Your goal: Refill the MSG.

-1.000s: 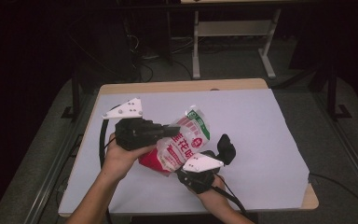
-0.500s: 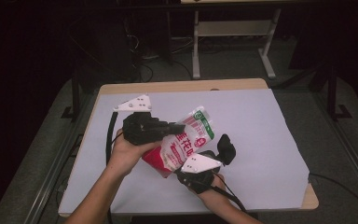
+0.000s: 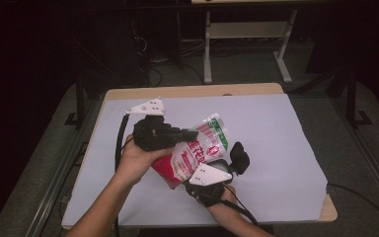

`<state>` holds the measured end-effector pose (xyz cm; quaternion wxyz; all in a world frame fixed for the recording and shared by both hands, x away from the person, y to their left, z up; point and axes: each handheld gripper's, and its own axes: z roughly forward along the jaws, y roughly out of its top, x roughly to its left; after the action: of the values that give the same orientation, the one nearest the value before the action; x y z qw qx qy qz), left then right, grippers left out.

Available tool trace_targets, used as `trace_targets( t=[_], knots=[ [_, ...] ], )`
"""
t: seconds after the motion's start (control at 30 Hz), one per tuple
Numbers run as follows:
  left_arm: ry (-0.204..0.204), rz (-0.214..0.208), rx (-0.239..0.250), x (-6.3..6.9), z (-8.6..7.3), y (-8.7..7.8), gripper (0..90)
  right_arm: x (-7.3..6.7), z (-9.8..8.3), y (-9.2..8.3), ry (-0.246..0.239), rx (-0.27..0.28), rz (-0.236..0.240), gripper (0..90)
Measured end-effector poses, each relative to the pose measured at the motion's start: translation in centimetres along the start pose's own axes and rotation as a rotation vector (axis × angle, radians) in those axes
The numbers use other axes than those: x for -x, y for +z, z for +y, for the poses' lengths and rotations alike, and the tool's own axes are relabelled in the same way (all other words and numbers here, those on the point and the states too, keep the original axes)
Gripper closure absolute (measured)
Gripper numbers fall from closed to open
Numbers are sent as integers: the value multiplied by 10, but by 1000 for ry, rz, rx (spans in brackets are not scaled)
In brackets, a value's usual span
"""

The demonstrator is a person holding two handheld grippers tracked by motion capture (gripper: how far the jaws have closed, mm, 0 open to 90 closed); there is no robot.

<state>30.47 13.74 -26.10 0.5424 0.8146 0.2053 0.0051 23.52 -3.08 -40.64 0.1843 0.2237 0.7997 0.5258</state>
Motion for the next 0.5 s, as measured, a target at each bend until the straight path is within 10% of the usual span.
trace_targets(
  t=[0.5],
  knots=[
    [-25,5,-8,-2,1,4,898,-5,0,2,19,-1,-5,900]
  ],
)
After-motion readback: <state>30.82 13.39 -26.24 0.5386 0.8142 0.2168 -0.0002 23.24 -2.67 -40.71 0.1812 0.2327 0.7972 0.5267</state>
